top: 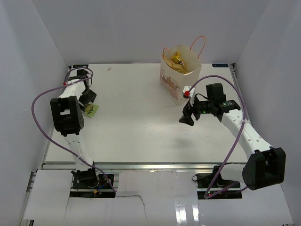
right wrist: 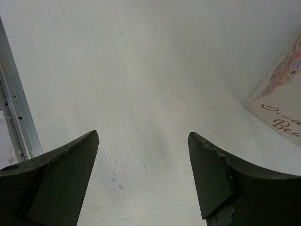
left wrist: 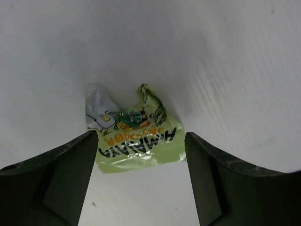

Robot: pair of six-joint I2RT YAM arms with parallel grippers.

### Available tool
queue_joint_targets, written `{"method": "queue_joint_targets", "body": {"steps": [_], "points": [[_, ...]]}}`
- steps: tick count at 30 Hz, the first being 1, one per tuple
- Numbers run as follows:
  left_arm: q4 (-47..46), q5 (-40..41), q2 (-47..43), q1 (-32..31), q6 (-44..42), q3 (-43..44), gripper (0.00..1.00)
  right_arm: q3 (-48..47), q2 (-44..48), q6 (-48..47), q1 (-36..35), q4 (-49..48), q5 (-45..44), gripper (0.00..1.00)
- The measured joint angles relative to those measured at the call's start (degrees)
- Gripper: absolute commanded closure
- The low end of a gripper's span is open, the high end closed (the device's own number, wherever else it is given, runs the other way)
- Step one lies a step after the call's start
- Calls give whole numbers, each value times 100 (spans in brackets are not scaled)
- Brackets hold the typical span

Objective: Place the snacks into the paper bag

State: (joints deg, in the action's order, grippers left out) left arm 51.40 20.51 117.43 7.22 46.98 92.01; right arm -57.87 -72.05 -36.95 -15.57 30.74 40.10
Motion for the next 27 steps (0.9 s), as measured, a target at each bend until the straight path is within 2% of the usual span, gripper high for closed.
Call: {"method": "queue_joint_targets", "body": {"steps": [4, 7, 10, 11, 14, 15, 18, 22, 27], "points": [[136, 98, 479, 33, -2, 529, 16, 2, 61, -7, 13, -42, 173, 17], [275, 160, 697, 52, 2, 660, 25, 37, 61, -7, 13, -72, 264, 17], [382, 223, 774, 59, -15, 726, 43, 68, 59, -4, 13, -66, 317, 18], [409, 234, 774, 59, -13, 726, 53, 68, 59, -4, 13, -72, 339, 18], [472, 269, 774, 81, -42, 726, 65, 68, 59, 7, 13, -70, 411, 18], [481, 264, 772, 90, -48, 726, 73, 68, 59, 7, 13, -68, 452, 18], [428, 168, 673, 98, -111, 632, 87, 68, 59, -28, 13, -22, 660, 18], [-92, -616, 162, 133, -317, -96, 96, 68, 42, -26, -103, 85, 1095, 20], [-1095, -2426, -1143, -76, -317, -1786, 96, 61, -188, 706, -970, -175, 1161, 21]]}}
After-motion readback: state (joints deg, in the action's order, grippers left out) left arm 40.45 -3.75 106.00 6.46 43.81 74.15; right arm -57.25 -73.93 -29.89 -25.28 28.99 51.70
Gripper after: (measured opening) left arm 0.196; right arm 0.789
